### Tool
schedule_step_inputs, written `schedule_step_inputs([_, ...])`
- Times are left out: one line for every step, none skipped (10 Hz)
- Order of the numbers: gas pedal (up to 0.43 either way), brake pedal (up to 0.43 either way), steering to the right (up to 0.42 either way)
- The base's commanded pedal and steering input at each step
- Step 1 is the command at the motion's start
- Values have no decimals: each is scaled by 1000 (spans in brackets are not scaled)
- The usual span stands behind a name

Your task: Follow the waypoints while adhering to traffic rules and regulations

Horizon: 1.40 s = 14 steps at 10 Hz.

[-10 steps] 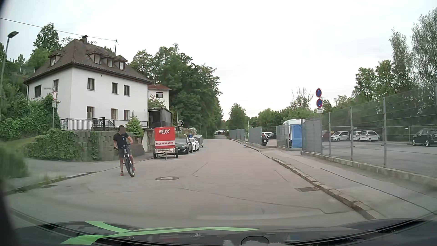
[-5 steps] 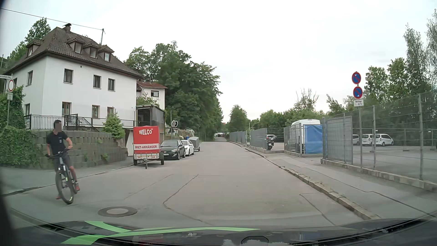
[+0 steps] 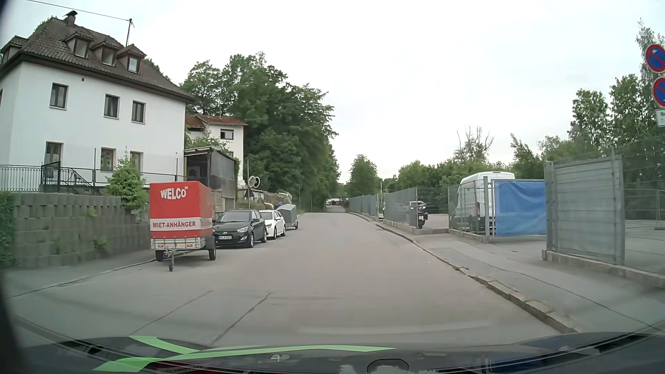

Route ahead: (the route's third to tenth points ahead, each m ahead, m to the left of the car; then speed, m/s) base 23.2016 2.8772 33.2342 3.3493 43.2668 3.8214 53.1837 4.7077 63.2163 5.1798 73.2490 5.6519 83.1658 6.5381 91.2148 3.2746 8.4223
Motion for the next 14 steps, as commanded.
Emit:
schedule_step_inputs([28,0,-4])
schedule_step_inputs([28,0,-4])
schedule_step_inputs([28,0,-4])
schedule_step_inputs([28,0,-4])
schedule_step_inputs([28,0,-4])
schedule_step_inputs([28,0,-4])
schedule_step_inputs([28,0,-4])
schedule_step_inputs([28,0,-4])
schedule_step_inputs([28,0,-4])
schedule_step_inputs([28,0,-4])
schedule_step_inputs([28,0,-4])
schedule_step_inputs([28,0,-4])
schedule_step_inputs([28,0,-4])
schedule_step_inputs([28,0,-4])
